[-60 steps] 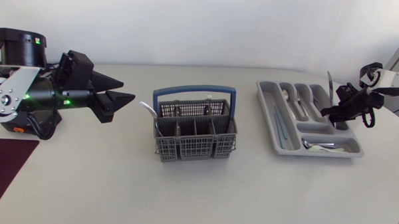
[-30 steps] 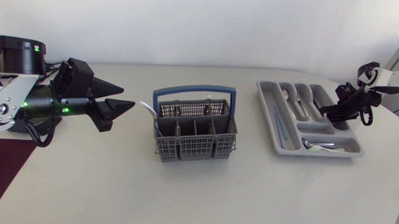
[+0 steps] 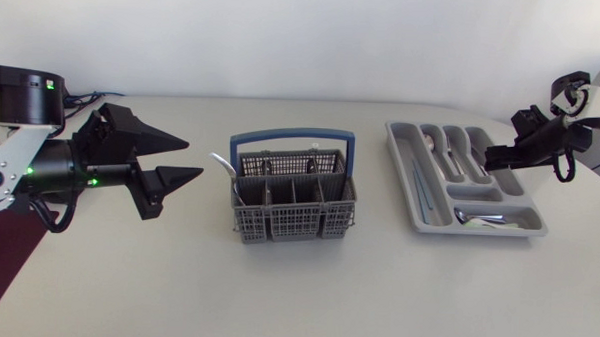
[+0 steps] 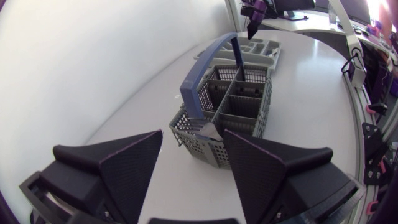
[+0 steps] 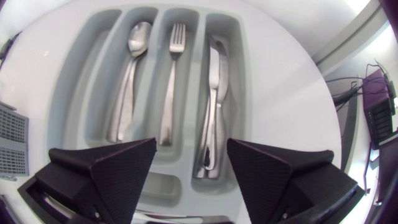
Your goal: Unload the cutlery basket into the drawer organizer.
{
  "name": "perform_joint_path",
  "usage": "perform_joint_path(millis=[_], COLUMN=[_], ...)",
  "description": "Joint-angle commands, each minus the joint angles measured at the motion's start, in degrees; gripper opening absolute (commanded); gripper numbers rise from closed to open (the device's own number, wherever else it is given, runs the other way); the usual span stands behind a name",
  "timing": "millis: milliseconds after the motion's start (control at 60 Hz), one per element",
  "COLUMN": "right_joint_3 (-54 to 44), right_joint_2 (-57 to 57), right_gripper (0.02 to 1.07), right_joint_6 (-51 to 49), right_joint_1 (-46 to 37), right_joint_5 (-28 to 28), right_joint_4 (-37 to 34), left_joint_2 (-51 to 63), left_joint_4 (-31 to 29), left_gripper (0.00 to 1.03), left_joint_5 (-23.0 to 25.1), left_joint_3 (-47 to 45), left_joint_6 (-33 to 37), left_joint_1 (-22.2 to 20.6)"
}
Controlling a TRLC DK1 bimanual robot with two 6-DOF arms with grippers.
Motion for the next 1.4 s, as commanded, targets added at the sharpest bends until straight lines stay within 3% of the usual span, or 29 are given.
perform_joint_path(millis=[0, 650, 950, 1017, 1133, 1267, 1383], right_joint_3=[-5.32, -27.99, -36.08, -37.57, -39.42, -40.83, -41.79], right_joint_2=[-4.85, -28.93, -36.05, -37.02, -37.98, -38.34, -38.69], right_gripper=[0.92, 0.94, 0.94, 0.94, 0.94, 0.94, 0.94], right_joint_6=[-1.15, -4.49, -4.84, -4.75, -4.49, -3.96, -3.61], right_joint_1=[2.29, 16.71, 24.79, 26.29, 28.40, 30.94, 33.41], right_joint_5=[-0.43, -3.15, -2.97, -2.53, -1.92, -0.86, 0.45], right_joint_4=[1.31, 7.46, 10.01, 10.71, 11.42, 12.12, 12.91], left_joint_2=[-0.35, 9.75, 16.52, 18.01, 19.16, 20.56, 20.83], left_joint_4=[-0.59, -19.83, -23.09, -24.05, -24.76, -25.02, -25.20], left_gripper=[0.69, 0.68, 0.65, 0.56, 0.54, 0.39, 0.33], left_joint_5=[0.58, -1.61, -3.55, -3.63, -3.63, -3.63, -3.55], left_joint_3=[0.65, 16.30, 21.66, 22.98, 24.03, 25.00, 25.18], left_joint_6=[4.48, 29.09, 34.36, 35.24, 36.12, 37.26, 37.70], left_joint_1=[-0.63, -2.56, -3.35, -3.53, -3.88, -4.41, -4.94])
